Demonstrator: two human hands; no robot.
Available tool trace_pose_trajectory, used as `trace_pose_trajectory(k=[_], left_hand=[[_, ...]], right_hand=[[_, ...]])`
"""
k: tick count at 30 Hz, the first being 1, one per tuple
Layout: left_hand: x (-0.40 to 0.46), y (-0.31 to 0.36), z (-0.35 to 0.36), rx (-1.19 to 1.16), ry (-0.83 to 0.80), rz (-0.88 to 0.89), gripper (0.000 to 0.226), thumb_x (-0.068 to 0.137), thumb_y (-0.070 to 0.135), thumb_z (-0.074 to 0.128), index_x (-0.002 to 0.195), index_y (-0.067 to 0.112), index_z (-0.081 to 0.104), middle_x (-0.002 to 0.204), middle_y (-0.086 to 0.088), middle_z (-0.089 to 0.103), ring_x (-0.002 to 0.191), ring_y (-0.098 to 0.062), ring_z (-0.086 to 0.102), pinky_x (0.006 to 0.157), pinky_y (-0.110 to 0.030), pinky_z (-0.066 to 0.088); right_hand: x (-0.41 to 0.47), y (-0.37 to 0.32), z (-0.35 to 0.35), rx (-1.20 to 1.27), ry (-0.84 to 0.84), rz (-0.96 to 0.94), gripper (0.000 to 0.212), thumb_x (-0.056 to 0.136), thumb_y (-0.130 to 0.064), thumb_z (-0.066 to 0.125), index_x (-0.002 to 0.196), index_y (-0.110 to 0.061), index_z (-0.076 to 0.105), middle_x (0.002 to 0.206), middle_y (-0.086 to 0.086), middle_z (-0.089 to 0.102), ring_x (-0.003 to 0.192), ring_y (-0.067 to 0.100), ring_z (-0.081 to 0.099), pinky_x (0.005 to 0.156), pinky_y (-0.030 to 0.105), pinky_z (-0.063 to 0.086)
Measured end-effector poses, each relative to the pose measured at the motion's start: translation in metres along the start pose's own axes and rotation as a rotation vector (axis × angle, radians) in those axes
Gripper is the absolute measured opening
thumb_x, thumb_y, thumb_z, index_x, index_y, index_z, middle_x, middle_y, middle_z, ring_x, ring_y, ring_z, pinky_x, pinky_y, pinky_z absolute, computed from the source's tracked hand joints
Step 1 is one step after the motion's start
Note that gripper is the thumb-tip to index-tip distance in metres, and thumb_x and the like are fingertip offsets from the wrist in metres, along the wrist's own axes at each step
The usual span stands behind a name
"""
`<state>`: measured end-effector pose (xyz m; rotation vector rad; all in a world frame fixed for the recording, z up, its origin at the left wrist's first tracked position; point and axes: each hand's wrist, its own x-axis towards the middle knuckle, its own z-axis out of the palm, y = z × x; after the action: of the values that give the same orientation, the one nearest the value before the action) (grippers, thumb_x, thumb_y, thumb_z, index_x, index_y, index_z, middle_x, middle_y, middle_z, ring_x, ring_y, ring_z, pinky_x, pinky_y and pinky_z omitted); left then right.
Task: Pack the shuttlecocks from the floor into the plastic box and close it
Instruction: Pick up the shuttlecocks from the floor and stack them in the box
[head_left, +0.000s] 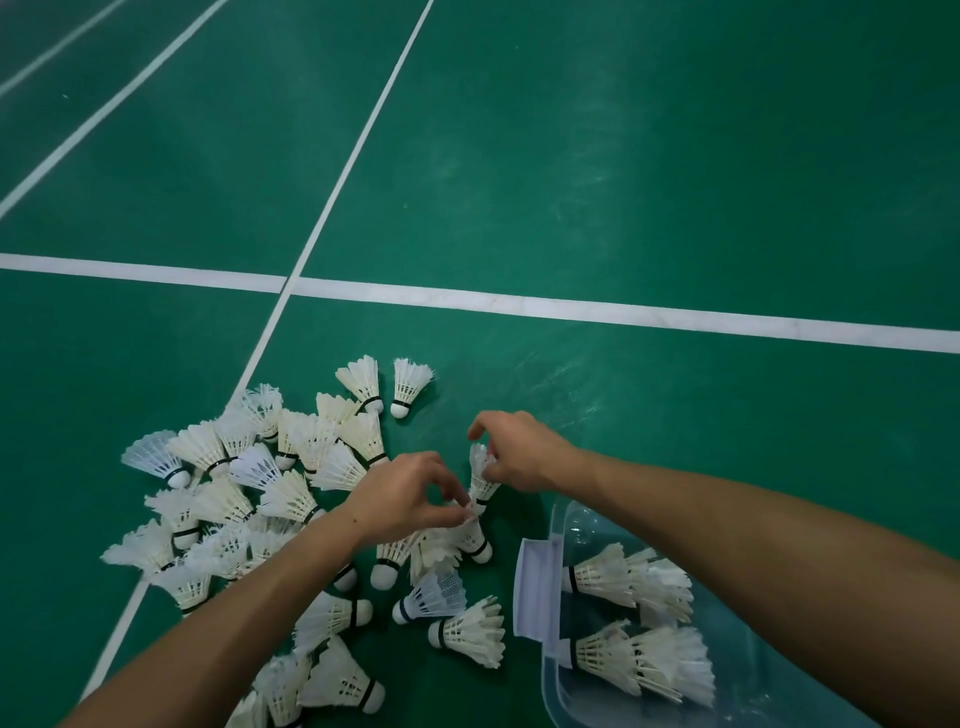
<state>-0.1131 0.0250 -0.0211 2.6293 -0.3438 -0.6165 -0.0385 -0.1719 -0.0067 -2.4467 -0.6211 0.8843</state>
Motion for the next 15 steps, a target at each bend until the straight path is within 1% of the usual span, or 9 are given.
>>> trace_pose_trajectory(k=[2, 3, 4, 7, 9, 10, 12, 13, 15], left_hand=[[0.0, 0.001, -0.001, -0.026, 0.001, -0.005, 0.023, 0.089, 0.061, 0.072, 0.1, 0.043, 0.078, 0.1, 0.021, 0.066, 0.079, 0.003, 0.06, 0.068, -0.027, 0.052], [-0.001, 0.002, -0.002, -0.044, 0.0, -0.013, 0.023, 0.09, 0.061, 0.071, 0.1, 0.042, 0.079, 0.1, 0.021, 0.067, 0.077, 0.004, 0.06, 0.068, -0.027, 0.052], [-0.002, 0.004, -0.002, -0.06, 0.005, -0.027, 0.03, 0.09, 0.066, 0.067, 0.1, 0.041, 0.079, 0.099, 0.021, 0.069, 0.076, 0.004, 0.06, 0.069, -0.029, 0.053], [-0.007, 0.011, -0.001, -0.058, 0.03, -0.084, 0.069, 0.083, 0.09, 0.04, 0.1, 0.035, 0.079, 0.093, 0.019, 0.075, 0.076, 0.001, 0.067, 0.071, -0.033, 0.059], [-0.008, 0.021, 0.003, 0.044, 0.005, -0.087, 0.078, 0.077, 0.099, 0.038, 0.095, 0.035, 0.078, 0.088, 0.019, 0.076, 0.072, 0.0, 0.069, 0.068, -0.032, 0.061], [-0.009, 0.026, 0.005, 0.103, -0.014, -0.09, 0.073, 0.075, 0.098, 0.045, 0.092, 0.035, 0.078, 0.086, 0.019, 0.076, 0.07, 0.0, 0.069, 0.066, -0.031, 0.06], [-0.008, 0.03, 0.009, 0.15, -0.033, -0.099, 0.05, 0.082, 0.08, 0.062, 0.09, 0.034, 0.078, 0.087, 0.019, 0.076, 0.069, 0.0, 0.068, 0.065, -0.031, 0.06], [-0.008, 0.03, 0.01, 0.134, -0.027, -0.102, 0.039, 0.086, 0.071, 0.066, 0.091, 0.033, 0.078, 0.089, 0.02, 0.077, 0.07, 0.0, 0.068, 0.066, -0.031, 0.06], [-0.009, 0.028, 0.007, 0.043, 0.01, -0.112, 0.031, 0.087, 0.065, 0.07, 0.092, 0.036, 0.079, 0.092, 0.023, 0.076, 0.074, 0.002, 0.068, 0.072, -0.034, 0.062]], right_hand=[[-0.002, -0.001, -0.002, 0.008, 0.008, -0.003, 0.053, 0.097, -0.012, 0.073, 0.146, -0.016, 0.052, 0.137, 0.01, 0.064, 0.119, 0.027, 0.064, 0.101, 0.042, 0.055], [-0.003, -0.001, -0.003, 0.012, 0.012, -0.003, 0.054, 0.097, -0.013, 0.073, 0.146, -0.015, 0.052, 0.137, 0.01, 0.064, 0.119, 0.027, 0.064, 0.102, 0.043, 0.055], [-0.004, -0.001, -0.005, 0.014, 0.019, -0.004, 0.054, 0.097, -0.013, 0.073, 0.146, -0.015, 0.052, 0.137, 0.01, 0.064, 0.12, 0.027, 0.064, 0.102, 0.043, 0.055], [-0.009, 0.0, -0.01, 0.014, 0.048, -0.003, 0.054, 0.096, -0.012, 0.073, 0.145, -0.016, 0.052, 0.138, 0.01, 0.064, 0.12, 0.027, 0.064, 0.102, 0.044, 0.055], [-0.014, 0.0, -0.015, 0.008, 0.076, -0.001, 0.052, 0.097, -0.011, 0.072, 0.145, -0.015, 0.052, 0.136, 0.011, 0.064, 0.118, 0.028, 0.063, 0.099, 0.043, 0.055], [-0.018, 0.0, -0.02, 0.004, 0.096, 0.0, 0.051, 0.097, -0.01, 0.071, 0.145, -0.015, 0.052, 0.134, 0.011, 0.064, 0.117, 0.028, 0.063, 0.097, 0.043, 0.055], [-0.028, 0.0, -0.031, 0.01, 0.146, -0.004, 0.051, 0.096, -0.011, 0.071, 0.144, -0.015, 0.053, 0.13, 0.011, 0.066, 0.111, 0.027, 0.063, 0.094, 0.043, 0.055], [-0.035, 0.0, -0.039, 0.02, 0.174, -0.008, 0.051, 0.096, -0.011, 0.071, 0.143, -0.015, 0.053, 0.128, 0.01, 0.066, 0.108, 0.026, 0.062, 0.093, 0.042, 0.055], [-0.053, 0.002, -0.058, 0.04, 0.237, -0.022, 0.051, 0.095, -0.012, 0.072, 0.142, -0.015, 0.054, 0.121, 0.008, 0.067, 0.103, 0.024, 0.062, 0.088, 0.037, 0.053]])
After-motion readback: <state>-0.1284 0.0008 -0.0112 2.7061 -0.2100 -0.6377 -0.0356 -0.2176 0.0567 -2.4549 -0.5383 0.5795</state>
